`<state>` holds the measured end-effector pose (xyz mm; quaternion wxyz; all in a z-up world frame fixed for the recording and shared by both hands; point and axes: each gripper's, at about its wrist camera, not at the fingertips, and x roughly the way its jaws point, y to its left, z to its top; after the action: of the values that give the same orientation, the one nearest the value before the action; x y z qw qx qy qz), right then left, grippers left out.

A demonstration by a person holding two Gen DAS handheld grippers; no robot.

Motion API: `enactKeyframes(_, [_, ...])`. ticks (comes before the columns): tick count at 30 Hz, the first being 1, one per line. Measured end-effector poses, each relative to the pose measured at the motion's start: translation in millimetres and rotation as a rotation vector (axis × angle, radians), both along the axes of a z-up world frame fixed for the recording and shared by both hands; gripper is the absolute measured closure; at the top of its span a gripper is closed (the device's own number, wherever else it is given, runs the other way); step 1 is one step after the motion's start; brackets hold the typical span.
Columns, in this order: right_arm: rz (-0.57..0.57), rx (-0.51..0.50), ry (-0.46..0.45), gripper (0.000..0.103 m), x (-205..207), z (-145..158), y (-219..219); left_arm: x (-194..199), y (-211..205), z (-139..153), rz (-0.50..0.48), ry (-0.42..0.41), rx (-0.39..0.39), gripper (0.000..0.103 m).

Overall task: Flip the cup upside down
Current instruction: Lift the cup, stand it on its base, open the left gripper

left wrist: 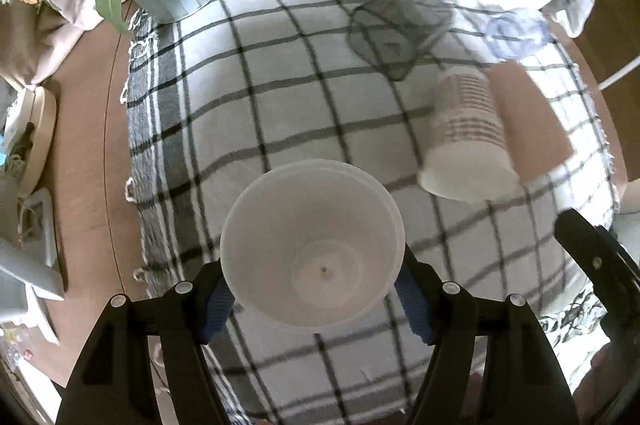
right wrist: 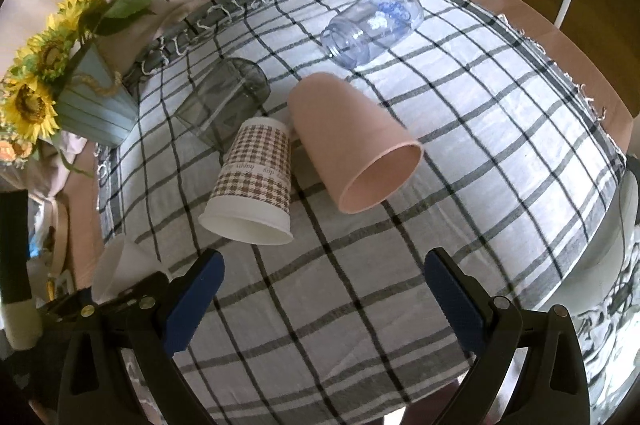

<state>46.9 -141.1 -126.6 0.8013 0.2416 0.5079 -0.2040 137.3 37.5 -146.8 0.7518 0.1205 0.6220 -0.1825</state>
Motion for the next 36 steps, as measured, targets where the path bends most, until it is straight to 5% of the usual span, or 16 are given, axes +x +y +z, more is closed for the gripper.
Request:
enactKeyframes(8, [0.023,-0.018,-0.017,0.002,-33,20,-26,-45,-42,10,-0.033,0.039,-0.043,0.033])
enactKeyframes(23, [-0.002,-0.045,0.049,0.002,-104,21,-106,-113,-134,-18,-0.082,0.203,-0.094,0.033])
enactKeyframes(36, [-0.003,-0.033,0.069,0.002,-111,11,-139,-100,-162,-42,-0.051,0.252,-0.120,0.034])
